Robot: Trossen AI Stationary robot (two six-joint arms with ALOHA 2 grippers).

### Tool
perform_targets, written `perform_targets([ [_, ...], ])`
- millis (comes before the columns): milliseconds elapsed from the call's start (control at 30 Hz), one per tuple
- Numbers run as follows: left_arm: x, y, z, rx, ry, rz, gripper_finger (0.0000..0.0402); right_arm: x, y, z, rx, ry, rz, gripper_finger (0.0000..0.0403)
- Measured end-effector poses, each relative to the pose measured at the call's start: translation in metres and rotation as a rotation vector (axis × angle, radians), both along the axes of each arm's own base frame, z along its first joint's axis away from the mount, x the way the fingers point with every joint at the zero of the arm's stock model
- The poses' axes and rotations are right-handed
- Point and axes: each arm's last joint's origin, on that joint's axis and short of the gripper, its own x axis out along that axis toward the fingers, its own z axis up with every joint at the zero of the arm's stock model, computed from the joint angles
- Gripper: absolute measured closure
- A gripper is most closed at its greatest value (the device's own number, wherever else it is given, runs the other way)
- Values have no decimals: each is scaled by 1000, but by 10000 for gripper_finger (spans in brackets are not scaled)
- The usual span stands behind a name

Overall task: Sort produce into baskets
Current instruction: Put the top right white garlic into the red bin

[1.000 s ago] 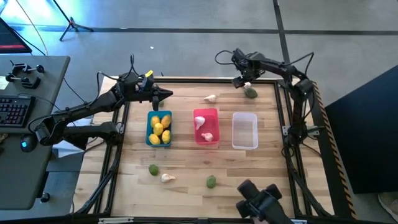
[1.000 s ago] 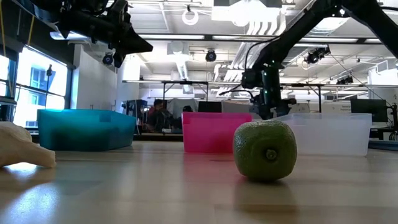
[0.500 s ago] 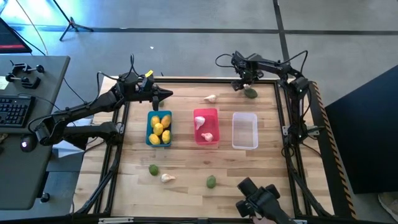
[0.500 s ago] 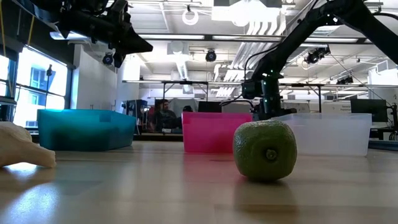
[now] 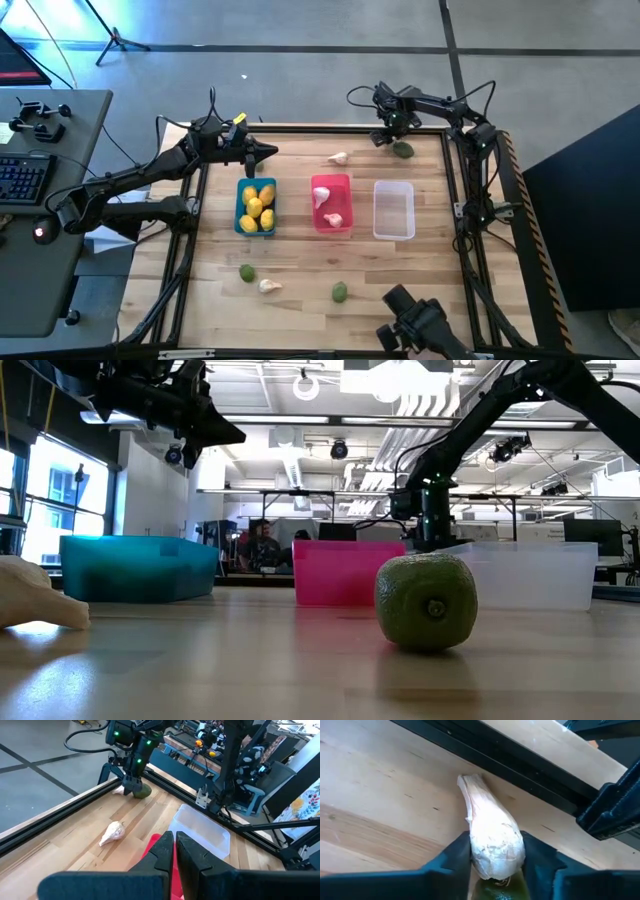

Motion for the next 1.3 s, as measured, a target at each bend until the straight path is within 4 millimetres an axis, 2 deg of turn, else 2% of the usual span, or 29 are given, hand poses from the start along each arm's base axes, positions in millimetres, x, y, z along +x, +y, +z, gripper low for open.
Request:
perform_targets([
  [133, 0, 0, -1, -3, 5, 0, 394, 2, 2, 0, 1, -3, 2, 312],
  [233, 0, 0, -1, -3, 6, 0, 394, 8, 8, 5, 12, -35, 23, 317],
  [467, 0, 0, -1, 32, 15, -9, 394, 27, 36, 51, -33, -177, 85, 302],
  [633, 0, 0, -1, 39, 17, -11, 394, 48, 79, 93, -101, -267, 170, 301],
  [800, 0, 0, -1, 39, 16, -11, 394, 75, 136, 118, -118, -337, 288, 300],
  [1100, 0, 0, -1, 38, 16, -11, 394, 112, 224, 118, -101, -340, 419, 300],
  [1200, 0, 0, -1, 38, 16, -11, 394, 117, 244, 118, -116, -333, 410, 300],
  [1300, 0, 0, -1, 39, 17, -11, 394, 121, 256, 114, -120, -325, 407, 300],
])
